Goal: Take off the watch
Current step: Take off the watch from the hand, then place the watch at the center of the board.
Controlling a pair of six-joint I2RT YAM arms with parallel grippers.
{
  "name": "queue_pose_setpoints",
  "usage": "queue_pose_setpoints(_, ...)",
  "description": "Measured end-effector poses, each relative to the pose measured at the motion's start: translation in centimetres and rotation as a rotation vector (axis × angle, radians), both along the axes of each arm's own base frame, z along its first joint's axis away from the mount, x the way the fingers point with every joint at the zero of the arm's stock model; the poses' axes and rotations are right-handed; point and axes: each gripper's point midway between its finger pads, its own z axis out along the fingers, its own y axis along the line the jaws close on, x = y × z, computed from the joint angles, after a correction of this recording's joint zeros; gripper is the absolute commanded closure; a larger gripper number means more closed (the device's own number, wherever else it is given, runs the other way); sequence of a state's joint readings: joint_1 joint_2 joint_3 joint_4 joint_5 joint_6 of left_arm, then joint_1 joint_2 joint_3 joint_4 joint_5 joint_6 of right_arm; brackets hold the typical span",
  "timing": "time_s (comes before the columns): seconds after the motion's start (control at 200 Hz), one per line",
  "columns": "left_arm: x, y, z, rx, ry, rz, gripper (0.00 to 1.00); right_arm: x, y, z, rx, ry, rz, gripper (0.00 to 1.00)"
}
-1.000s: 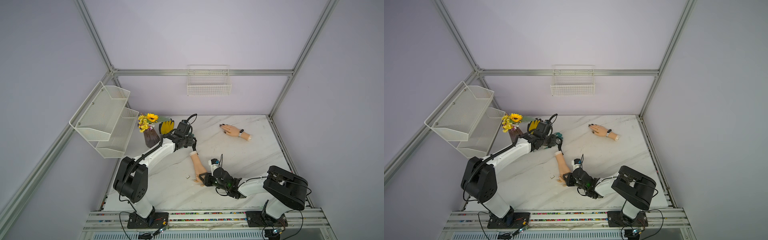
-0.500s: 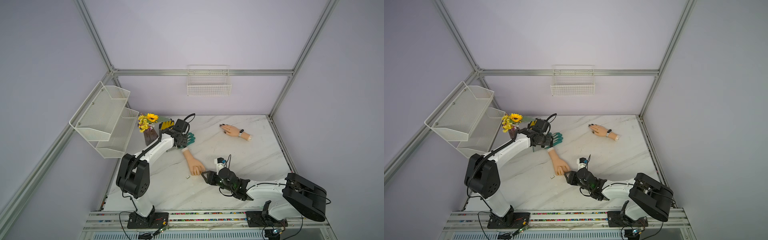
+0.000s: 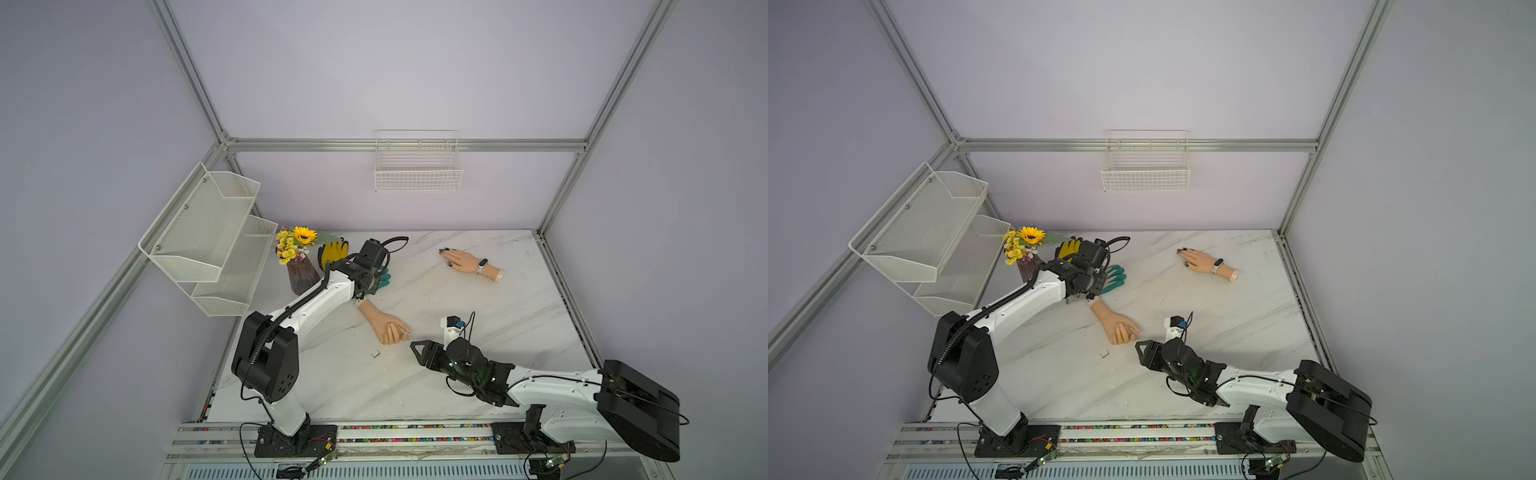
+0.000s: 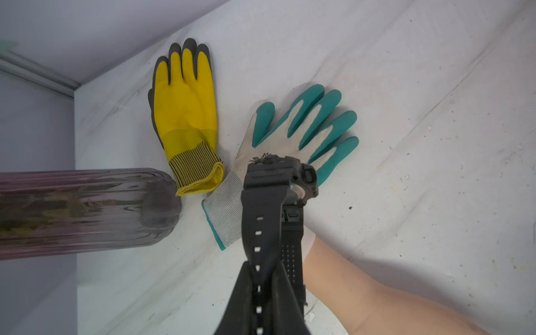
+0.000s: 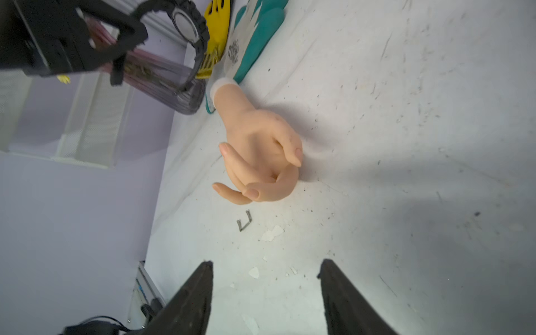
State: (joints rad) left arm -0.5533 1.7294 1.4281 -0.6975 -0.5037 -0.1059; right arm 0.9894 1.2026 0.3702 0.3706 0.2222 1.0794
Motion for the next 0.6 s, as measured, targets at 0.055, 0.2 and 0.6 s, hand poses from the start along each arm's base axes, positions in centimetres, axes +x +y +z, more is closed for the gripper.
queue_pose_setpoints(0.055,0.2,-1.3,0.0,0.064,-0.017,-0.041,1.0,0.3,-0.9,1.4,0.036,-0.012,-0.052,0.26)
queue_pose_setpoints(0.2,1.4,-5.2,-0.7,0.211,-0.067,-0.143,1.0,0.7,-3.8,4.3,0.138,-0.036,-0.181,0.23)
queue_pose_setpoints(0.6,3.4,-13.3,-8.8,0.528,-0.123,-0.505,0.91,0.3,-8.2,0.5,0.054,0.08,-0.325,0.21)
